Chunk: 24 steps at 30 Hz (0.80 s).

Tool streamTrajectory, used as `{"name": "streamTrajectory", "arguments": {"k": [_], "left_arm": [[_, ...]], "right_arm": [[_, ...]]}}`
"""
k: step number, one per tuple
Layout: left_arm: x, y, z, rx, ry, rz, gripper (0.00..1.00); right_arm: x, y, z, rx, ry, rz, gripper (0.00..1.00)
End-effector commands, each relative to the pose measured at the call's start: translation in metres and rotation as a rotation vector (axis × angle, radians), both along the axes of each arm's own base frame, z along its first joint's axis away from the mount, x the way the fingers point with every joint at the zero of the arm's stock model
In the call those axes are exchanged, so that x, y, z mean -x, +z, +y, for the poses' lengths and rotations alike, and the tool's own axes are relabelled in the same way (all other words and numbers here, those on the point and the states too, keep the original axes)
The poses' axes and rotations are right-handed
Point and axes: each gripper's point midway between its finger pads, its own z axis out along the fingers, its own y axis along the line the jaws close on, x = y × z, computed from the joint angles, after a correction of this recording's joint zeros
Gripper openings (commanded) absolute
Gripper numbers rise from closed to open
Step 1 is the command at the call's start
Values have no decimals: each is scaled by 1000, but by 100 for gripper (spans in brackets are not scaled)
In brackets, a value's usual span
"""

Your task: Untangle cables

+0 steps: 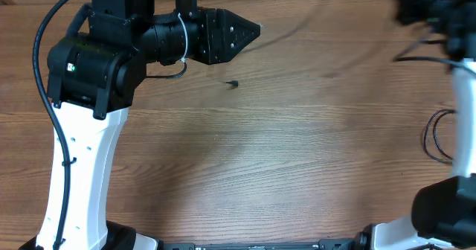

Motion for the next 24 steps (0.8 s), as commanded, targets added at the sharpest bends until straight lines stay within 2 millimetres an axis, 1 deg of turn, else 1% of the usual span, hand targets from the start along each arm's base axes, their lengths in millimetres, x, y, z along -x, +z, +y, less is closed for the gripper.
{"name": "streamTrajectory", "arguments": {"k": [1,2,4,7,9,11,13,14,15,16,19,24], "left_arm": [[7,7,-2,0,-32,-36,42],[8,5,-1,-9,-33,-34,41],[10,1,0,-27,-41,-31,41],[7,-11,7,-77,3,-2,40],[4,-17,12,-107,39,8,40],[1,-19,15,-123,60,6,41],[-1,-19,16,-129,67,-4,42],[-2,-19,16,-134,72,-6,42],[-2,-20,17,-136,75,-6,43],[-2,-20,17,-136,74,-4,43],[0,-23,17,-142,73,11,46],[9,-33,20,-181,49,36,49]], "right_arm": [[11,3,-94,20,-212,-22,4],[20,5,-125,26,-276,-30,4],[40,9,-176,37,-383,-49,4],[79,17,-247,45,-543,-80,4],[105,24,-285,21,-643,-105,4],[130,33,-316,-43,-743,-142,4],[148,42,-336,-113,-816,-185,4],[153,46,-341,-144,-833,-203,11],[154,50,-342,-165,-827,-221,70],[154,55,-340,-186,-805,-239,100],[146,67,-324,-247,-708,-278,100],[115,89,-265,-286,-430,-319,100]]}}
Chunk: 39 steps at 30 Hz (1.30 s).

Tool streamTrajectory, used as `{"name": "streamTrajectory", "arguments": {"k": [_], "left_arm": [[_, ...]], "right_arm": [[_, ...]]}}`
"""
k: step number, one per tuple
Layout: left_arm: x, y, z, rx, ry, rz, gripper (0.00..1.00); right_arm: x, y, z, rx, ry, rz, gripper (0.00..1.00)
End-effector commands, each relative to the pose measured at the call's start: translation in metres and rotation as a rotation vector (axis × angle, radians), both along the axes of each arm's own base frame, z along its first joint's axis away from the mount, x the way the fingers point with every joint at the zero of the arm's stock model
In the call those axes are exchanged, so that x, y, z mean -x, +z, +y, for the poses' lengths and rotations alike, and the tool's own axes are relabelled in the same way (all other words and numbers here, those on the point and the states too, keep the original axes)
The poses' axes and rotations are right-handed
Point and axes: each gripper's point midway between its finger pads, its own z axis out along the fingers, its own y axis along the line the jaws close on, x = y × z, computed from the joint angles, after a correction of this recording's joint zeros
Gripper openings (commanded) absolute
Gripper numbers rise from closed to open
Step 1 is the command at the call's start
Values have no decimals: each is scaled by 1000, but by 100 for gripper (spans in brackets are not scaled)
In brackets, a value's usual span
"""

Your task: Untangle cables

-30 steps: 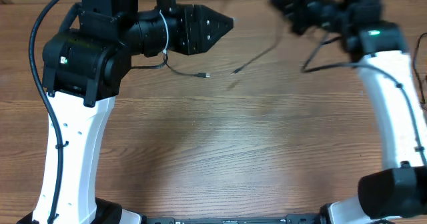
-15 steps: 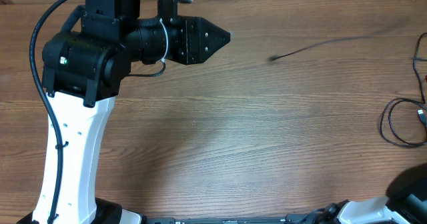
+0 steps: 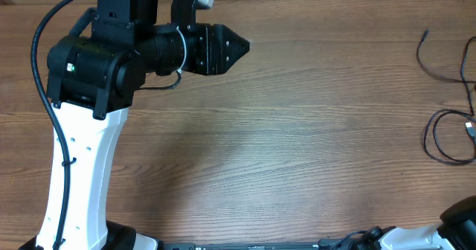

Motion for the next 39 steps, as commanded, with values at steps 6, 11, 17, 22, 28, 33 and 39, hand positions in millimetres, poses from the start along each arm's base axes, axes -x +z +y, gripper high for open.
{"name": "streamTrajectory", "arguments": {"k": [6,11,17,22,28,33,39], "left_arm": [[-2,0,23,-86,44,-61,44],[-10,-10,80,-230,264,-48,32],[21,-4,140,-380,471,-59,26],[59,26,161,-392,561,-176,25],[113,45,173,-365,605,-247,29],[150,38,198,-379,748,-196,29],[173,32,210,-387,804,-210,27]], "right_arm": [[-50,12,130,-49,511,-31,100],[-59,19,203,-37,759,-31,100],[-47,42,261,-5,879,-40,100],[-28,49,293,36,847,2,100],[-18,-10,280,135,477,335,100],[-7,-48,304,-5,477,502,100],[14,-77,340,-127,549,652,100]]}}
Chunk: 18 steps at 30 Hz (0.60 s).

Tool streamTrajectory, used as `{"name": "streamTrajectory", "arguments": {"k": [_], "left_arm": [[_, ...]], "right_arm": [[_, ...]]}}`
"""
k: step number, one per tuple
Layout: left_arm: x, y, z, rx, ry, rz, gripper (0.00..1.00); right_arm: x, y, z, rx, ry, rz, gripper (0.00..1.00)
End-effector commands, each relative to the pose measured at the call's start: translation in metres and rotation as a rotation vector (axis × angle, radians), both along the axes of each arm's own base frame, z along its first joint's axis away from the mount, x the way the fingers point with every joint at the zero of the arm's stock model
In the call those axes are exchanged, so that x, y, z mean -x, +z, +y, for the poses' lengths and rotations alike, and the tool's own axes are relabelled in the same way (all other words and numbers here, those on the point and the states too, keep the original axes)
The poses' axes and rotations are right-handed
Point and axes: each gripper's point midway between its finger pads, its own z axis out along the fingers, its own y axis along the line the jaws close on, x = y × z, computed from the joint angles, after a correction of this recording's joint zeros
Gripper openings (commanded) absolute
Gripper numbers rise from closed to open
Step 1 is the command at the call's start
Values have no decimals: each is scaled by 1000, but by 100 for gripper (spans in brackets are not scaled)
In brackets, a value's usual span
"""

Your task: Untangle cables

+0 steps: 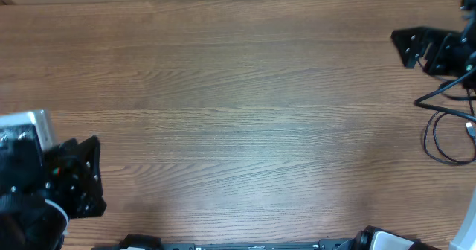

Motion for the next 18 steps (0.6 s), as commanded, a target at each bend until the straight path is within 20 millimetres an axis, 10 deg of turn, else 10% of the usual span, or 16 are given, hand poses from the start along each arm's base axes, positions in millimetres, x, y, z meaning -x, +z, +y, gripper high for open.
{"name": "streamTrajectory", "arguments": {"k": [1,6,18], "left_arm": [[9,-9,20,-23,115,6,26],[27,-35,41,-8,262,31,22],[8,-130,30,69,255,57,25]], "right_arm": [[7,-8,12,12,3,53,100],[29,-11,31,100,9,101,100],[132,64,72,165,32,-164,100]]}}
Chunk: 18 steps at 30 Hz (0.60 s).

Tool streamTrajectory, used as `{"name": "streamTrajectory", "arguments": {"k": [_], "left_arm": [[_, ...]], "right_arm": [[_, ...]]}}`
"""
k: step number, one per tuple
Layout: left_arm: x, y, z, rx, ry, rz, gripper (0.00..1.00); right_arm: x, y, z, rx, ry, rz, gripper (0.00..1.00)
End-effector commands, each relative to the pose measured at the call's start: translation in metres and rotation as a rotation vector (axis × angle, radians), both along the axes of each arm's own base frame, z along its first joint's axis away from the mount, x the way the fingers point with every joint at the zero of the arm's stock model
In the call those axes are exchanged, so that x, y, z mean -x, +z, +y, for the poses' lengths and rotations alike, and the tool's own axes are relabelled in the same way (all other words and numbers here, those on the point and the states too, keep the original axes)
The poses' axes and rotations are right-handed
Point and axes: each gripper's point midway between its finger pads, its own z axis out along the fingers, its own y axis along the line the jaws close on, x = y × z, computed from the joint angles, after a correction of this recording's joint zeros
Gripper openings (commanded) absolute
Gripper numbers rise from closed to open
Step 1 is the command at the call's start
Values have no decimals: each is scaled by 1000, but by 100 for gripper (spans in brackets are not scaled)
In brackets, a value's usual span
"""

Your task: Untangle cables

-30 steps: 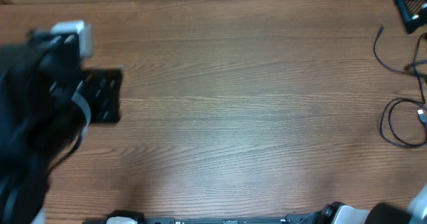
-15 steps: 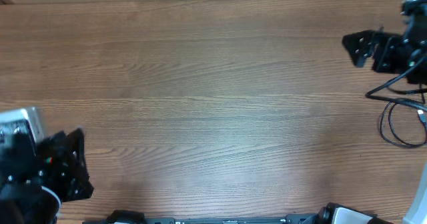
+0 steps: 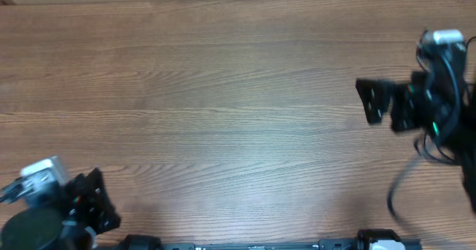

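A thin black cable (image 3: 391, 196) shows as a blurred arc near the table's front right, running up toward my right arm. My right gripper (image 3: 370, 101) is over the right side of the table, pointing left and blurred by motion. Whether its fingers are apart or hold the cable cannot be made out. My left gripper (image 3: 95, 204) sits low at the front left corner as a dark mass with no gap showing between its fingers and nothing in them. The rest of the cable is hidden under the right arm.
The wooden table (image 3: 223, 116) fills the view. Its far edge runs along the top of the frame. The arm bases lie along the front edge.
My right gripper has moved from the far right corner toward the front and left. The cable loop that lay at the right edge now shows as a blurred arc further left. My left gripper sits lower.
At first my left gripper was shut at the back left, above a small dark plug, with cable loops at the right edge. The plug was then gone from view. Later the left arm was at the front left, with the right gripper by the cables, and the cable has now shifted.
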Motion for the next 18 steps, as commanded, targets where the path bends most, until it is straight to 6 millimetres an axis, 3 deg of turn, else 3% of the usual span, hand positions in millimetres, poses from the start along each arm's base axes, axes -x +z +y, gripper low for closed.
{"name": "streamTrajectory", "arguments": {"k": [1,5,8,18], "left_arm": [[-11,-29,-3,45,27,31,26],[-24,-33,-13,80,-12,9,28],[-28,-26,-13,83,-13,-23,33],[-29,-25,-18,98,-37,-28,49]], "right_arm": [[30,20,-6,10,-39,-89,100],[59,34,-19,48,-103,-176,100],[72,29,-29,75,-149,-164,100],[76,20,-30,82,-152,-124,100]]}}
